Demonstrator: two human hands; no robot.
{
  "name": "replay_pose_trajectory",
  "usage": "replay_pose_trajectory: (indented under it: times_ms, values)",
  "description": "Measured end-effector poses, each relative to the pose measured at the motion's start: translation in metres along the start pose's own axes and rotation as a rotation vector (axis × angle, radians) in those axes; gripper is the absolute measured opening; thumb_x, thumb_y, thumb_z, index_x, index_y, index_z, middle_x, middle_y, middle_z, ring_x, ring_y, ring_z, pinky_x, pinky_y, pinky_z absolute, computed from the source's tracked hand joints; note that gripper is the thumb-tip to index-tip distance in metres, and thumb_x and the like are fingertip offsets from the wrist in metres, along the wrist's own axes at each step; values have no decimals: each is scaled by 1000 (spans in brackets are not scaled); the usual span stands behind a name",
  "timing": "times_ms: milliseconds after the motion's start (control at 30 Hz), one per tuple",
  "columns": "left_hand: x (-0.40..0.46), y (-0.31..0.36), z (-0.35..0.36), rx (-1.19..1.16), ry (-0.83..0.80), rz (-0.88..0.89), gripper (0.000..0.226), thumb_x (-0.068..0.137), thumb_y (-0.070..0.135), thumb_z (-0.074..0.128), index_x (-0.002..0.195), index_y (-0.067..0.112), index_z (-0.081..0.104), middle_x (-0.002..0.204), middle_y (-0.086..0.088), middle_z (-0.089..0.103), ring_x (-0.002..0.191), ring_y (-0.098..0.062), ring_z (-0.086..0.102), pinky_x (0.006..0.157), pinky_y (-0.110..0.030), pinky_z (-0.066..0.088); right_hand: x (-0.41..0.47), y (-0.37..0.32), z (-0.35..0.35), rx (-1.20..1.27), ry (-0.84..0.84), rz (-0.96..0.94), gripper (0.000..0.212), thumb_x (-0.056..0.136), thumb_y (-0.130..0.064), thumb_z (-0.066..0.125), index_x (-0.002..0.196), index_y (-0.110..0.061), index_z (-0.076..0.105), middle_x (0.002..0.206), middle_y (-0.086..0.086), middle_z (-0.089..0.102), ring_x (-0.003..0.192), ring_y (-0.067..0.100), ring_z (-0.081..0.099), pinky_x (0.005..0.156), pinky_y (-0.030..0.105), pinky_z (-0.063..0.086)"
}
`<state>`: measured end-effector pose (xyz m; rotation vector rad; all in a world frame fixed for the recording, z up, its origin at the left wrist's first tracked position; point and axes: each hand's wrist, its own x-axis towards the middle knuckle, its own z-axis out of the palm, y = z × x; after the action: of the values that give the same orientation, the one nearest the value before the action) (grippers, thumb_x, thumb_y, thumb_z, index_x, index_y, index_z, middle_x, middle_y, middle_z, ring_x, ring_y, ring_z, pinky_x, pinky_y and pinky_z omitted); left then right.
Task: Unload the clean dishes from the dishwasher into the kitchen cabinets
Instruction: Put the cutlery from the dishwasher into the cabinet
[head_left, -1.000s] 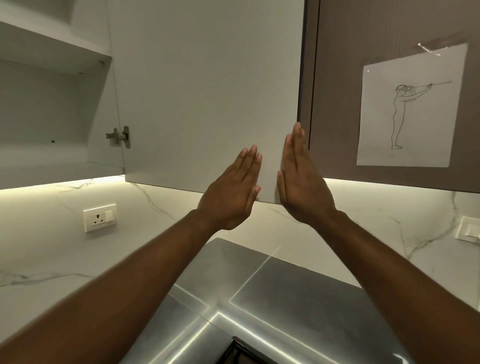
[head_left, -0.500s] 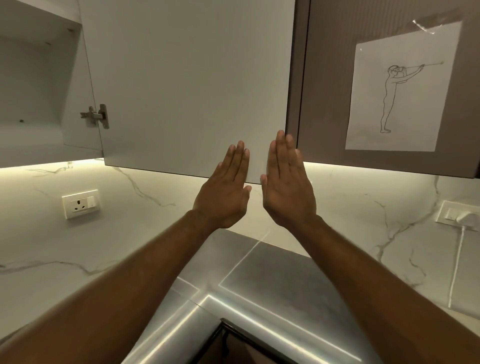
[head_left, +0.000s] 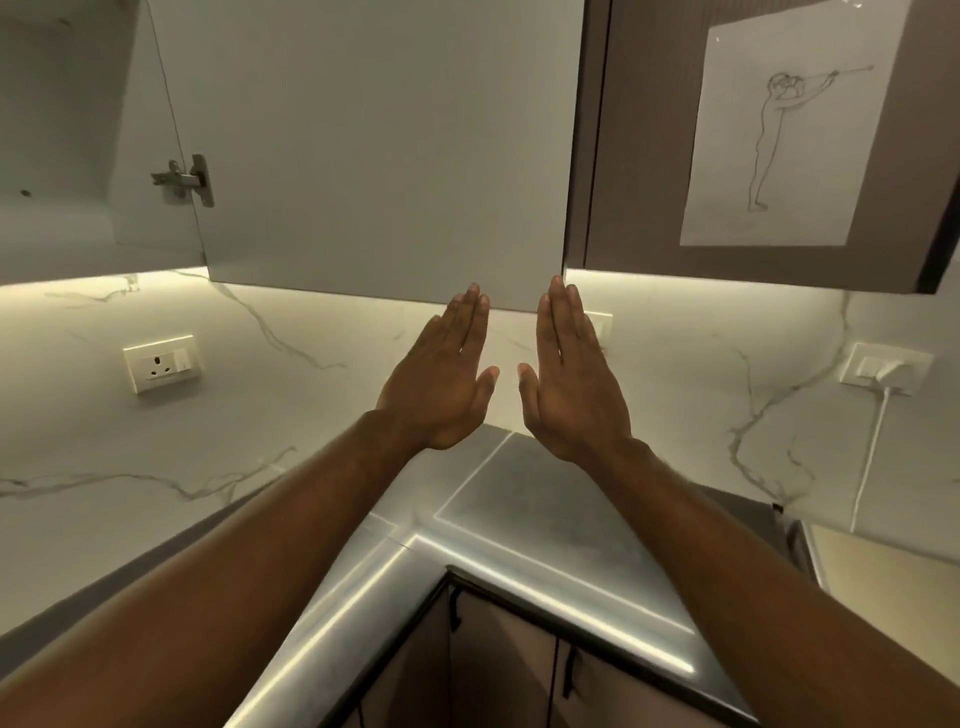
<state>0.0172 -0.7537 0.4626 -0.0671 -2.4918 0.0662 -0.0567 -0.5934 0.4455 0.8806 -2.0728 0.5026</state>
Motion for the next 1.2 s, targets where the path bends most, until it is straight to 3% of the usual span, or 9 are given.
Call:
replay_pose_trajectory:
  times_ms: [133, 267, 400, 500, 600, 767, 933, 1200]
  values:
    - [-35, 5, 12, -85, -21, -4, 75, 97, 45, 21, 155, 9, -11, 162, -6, -19, 150, -18, -16, 122, -32, -5, -46, -9, -4, 69, -19, 39, 73, 100, -31, 41, 155, -2, 3, 164, 12, -8, 152, 21, -9, 124, 41, 8]
    - [-97, 14, 40, -179, -145, 12, 77, 97, 43, 25, 154, 10, -15, 161, -5, -23, 149, -18, -20, 124, -36, -2, -116, -23, -4, 125, -115, 121, 75, 99, -30, 40, 155, -1, -1, 164, 11, -12, 151, 20, -12, 124, 40, 6]
    - [-152, 28, 57, -297, -219, -43, 74, 100, 43, 24, 150, 17, -24, 158, 1, -30, 146, -13, -26, 120, -30, -10, -171, -40, -10, 120, -221, 188, 78, 100, -34, 40, 155, -4, -6, 163, 8, -17, 150, 17, -15, 124, 39, 4]
    - [-192, 44, 66, -383, -269, -84, 73, 103, 38, 29, 152, 18, -21, 156, 6, -31, 145, -8, -28, 120, -28, -11, -212, -56, -18, 118, -279, 252, 78, 101, -33, 40, 155, -7, -9, 162, 4, -21, 150, 16, -17, 124, 38, 3]
    - [-233, 65, 75, -458, -305, -111, 72, 98, 47, 21, 151, 19, -18, 155, 7, -30, 144, -6, -29, 120, -26, -12, -255, -70, -29, 137, -318, 313, 75, 100, -35, 37, 155, -8, -8, 163, 3, -20, 150, 15, -17, 124, 36, 2]
    - [-287, 98, 89, -512, -361, -77, 72, 95, 45, 20, 149, 18, -19, 156, 4, -28, 145, -8, -27, 121, -28, -10, -322, -93, -50, 101, -353, 405, 75, 99, -38, 36, 156, -8, -1, 164, 3, -15, 151, 16, -12, 124, 37, 8]
    - [-334, 134, 88, -585, -468, -30, 70, 103, 36, 29, 150, 17, -20, 158, 2, -29, 144, -7, -29, 120, -28, -11, -384, -109, -70, 51, -444, 495, 74, 100, -39, 35, 156, -8, -3, 163, 3, -19, 150, 14, -16, 124, 39, 8]
    - [-388, 181, 86, -613, -591, 56, 70, 104, 38, 25, 150, 18, -23, 157, 3, -33, 143, -6, -31, 121, -29, -10, -457, -114, -102, 11, -552, 638, 72, 102, -38, 35, 156, -9, -4, 162, 3, -21, 148, 11, -21, 124, 39, 10]
